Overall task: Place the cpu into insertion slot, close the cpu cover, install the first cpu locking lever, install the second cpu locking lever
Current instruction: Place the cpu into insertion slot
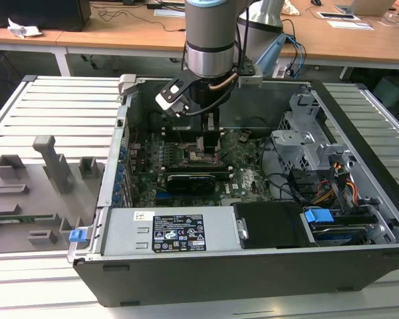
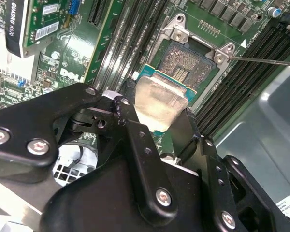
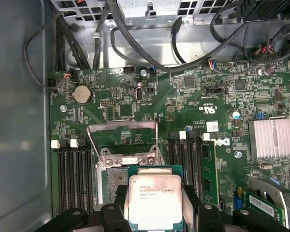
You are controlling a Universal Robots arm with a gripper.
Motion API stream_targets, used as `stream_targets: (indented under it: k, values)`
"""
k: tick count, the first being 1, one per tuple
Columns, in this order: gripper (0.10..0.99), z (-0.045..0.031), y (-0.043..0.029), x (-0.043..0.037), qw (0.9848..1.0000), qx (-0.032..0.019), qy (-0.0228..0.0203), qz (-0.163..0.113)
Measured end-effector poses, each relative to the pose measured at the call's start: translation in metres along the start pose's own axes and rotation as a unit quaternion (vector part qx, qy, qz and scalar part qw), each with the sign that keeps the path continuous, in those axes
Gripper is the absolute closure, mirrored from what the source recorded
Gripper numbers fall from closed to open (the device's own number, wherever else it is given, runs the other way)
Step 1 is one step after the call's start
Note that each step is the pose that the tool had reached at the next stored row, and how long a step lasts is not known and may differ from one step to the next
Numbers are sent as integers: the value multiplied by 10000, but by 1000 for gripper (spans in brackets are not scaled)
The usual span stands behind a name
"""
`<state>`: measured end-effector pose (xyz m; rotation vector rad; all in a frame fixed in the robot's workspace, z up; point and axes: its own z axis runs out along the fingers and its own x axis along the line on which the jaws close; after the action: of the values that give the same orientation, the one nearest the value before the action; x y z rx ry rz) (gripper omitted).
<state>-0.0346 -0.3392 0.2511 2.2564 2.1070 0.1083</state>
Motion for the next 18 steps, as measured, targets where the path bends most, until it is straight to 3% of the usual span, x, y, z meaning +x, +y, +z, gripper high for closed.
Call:
stream_targets:
  k: [3, 8, 18]
  values:
    - [557, 15, -2, 20, 10000, 0, 2, -6]
    - [557, 38, -5, 23, 9996, 4, 26, -298]
    - [557, 57, -7, 23, 9995, 5, 25, -306]
